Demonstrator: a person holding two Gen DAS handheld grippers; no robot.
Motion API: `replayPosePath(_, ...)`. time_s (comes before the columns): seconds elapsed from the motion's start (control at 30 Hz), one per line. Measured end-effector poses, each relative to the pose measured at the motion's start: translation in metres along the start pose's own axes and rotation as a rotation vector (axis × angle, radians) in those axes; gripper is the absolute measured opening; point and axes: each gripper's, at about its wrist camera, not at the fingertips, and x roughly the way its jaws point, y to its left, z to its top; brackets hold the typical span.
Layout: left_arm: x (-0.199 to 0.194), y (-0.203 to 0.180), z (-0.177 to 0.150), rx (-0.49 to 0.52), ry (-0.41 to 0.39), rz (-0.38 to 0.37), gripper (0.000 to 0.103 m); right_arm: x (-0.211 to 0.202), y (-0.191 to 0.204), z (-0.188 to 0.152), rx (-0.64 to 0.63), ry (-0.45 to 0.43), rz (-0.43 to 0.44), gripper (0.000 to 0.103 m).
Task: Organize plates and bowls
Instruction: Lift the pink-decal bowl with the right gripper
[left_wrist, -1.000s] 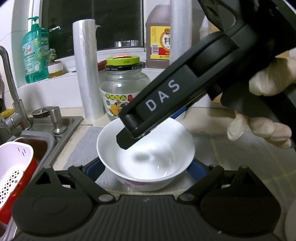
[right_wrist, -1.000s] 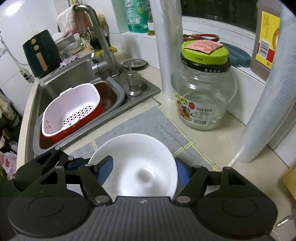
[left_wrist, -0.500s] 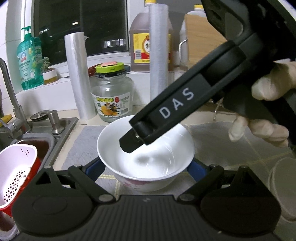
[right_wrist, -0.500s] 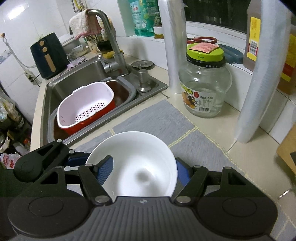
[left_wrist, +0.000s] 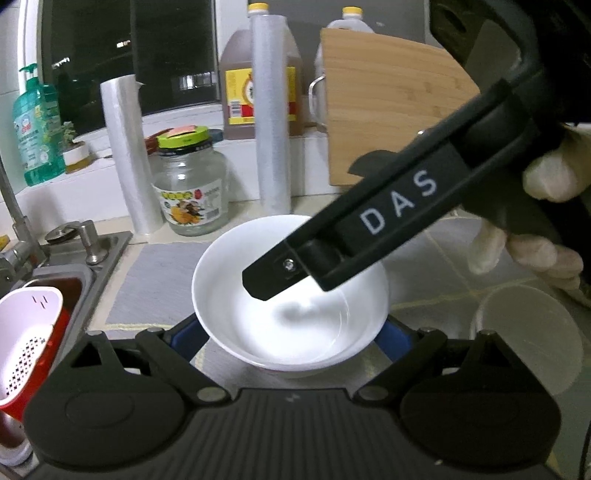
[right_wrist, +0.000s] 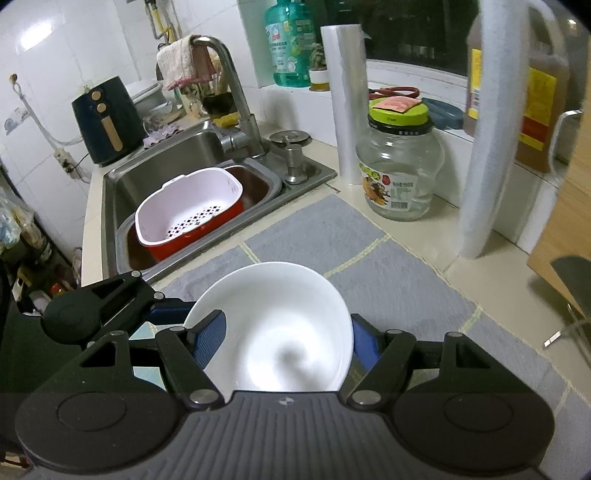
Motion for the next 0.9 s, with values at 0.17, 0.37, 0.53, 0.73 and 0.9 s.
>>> replayPosePath(0.17, -0.008, -0.012, -0.001, 0.011, 0.009, -0.040, 0.094, -0.016, 0.000, -0.016, 0.024, -0.011, -0.019, 0.077)
replayPosePath(0.37, -0.014, -0.025, -0.001, 0.034, 0.012, -0.089, 0.094, -0.038, 0.001, -0.031, 0.044, -0.028, -0.051, 0.077)
replayPosePath(0.53, -0.018, -0.039, 0.001, 0.058, 0.013, -0.127, 0.094, -0.055, -0.001, -0.044, 0.069, -0.042, -0.075, 0.077)
replayPosePath(0.73, -0.019, -0.054, 0.004, 0.082, 0.007, -0.178, 0.094, -0.076, -0.004, -0.059, 0.094, -0.060, -0.106, 0.077)
replayPosePath(0.9, -0.020, -0.066, 0.007, 0.111, 0.000, -0.214, 0.094, -0.091, -0.008, -0.070, 0.123, -0.076, -0.142, 0.077)
